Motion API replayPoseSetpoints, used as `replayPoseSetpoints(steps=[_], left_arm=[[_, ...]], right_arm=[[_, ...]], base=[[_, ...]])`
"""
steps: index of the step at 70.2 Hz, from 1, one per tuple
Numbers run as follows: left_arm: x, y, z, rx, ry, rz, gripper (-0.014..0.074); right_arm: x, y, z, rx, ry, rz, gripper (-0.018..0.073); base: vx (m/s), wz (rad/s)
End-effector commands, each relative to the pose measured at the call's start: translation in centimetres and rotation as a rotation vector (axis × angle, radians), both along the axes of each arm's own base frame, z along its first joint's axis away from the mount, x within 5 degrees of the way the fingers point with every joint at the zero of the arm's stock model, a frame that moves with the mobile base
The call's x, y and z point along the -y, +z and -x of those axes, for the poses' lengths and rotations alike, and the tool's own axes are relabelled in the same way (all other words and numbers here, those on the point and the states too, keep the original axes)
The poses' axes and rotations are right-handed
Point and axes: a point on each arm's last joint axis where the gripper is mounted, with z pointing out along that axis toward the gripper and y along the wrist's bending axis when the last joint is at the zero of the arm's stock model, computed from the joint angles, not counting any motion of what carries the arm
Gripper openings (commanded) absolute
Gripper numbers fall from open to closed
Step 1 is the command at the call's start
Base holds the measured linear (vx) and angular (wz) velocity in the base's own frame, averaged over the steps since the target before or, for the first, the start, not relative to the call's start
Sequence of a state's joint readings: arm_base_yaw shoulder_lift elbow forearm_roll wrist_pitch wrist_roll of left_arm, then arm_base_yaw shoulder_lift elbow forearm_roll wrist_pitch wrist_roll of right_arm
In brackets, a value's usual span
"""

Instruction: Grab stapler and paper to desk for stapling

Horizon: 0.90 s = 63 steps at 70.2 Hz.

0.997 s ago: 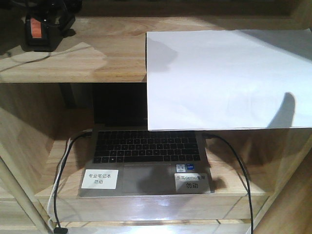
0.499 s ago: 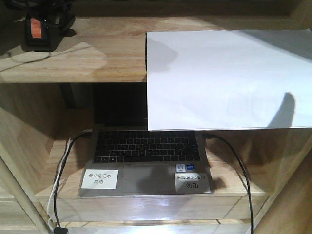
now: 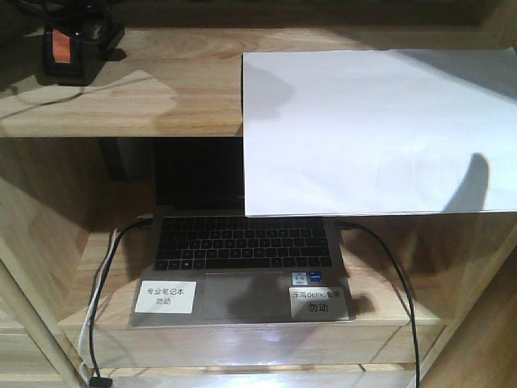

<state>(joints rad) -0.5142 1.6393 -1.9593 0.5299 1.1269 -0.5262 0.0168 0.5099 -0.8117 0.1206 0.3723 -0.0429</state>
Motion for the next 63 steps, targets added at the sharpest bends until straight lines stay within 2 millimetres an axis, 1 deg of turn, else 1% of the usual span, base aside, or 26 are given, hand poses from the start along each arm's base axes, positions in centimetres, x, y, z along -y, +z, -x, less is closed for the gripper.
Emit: replayPoseSetpoints(steps=[1,12,23,31,38,39,47,61,63], left_arm=[[-1.5,4.3,2.6,0.192,-0.027,0.037,-0.0008],[-2.1,5.8,4.4,0.223,-0.071,0.057,-0.0008],[-2.2,6.3,6.4,0.241,-0.132,0.081,-0.0007],[-2.0,5.7,7.8,0.273,-0.193,0.098,-0.0006],[-2.3,4.9,9.6,0.306,-0.254,0.129,-0.0006],[-2.6,5.0,10.1,0.317,-0.263,0.135,-0.0006],[-3.3,4.1,12.1,0.342,-0.322,0.163,-0.0006],[-5.2,2.9,16.4,0.400,-0.412,0.153,-0.0006],[-5.4,2.6,16.7,0.396,-0.420,0.153,-0.0006]], right_arm=[[0.1,1.6,0.1,0.093,-0.016,0.004,0.0452],[0.1,1.6,0.1,0.093,-0.016,0.004,0.0452],[0.1,1.6,0.1,0.093,-0.016,0.004,0.0452],[0.1,1.6,0.1,0.093,-0.016,0.004,0.0452],[0.1,1.6,0.1,0.092,-0.016,0.004,0.0452],[0.1,1.6,0.1,0.092,-0.016,0.004,0.0452],[0.1,1.6,0.1,0.092,-0.016,0.004,0.0452],[0.1,1.6,0.1,0.092,-0.016,0.004,0.0452],[0.1,1.6,0.1,0.092,-0.016,0.004,0.0452]], base=[[0.00,0.00],[0.00,0.00],[0.00,0.00],[0.00,0.00],[0.00,0.00],[0.00,0.00],[0.00,0.00],[0.00,0.00],[0.00,0.00]])
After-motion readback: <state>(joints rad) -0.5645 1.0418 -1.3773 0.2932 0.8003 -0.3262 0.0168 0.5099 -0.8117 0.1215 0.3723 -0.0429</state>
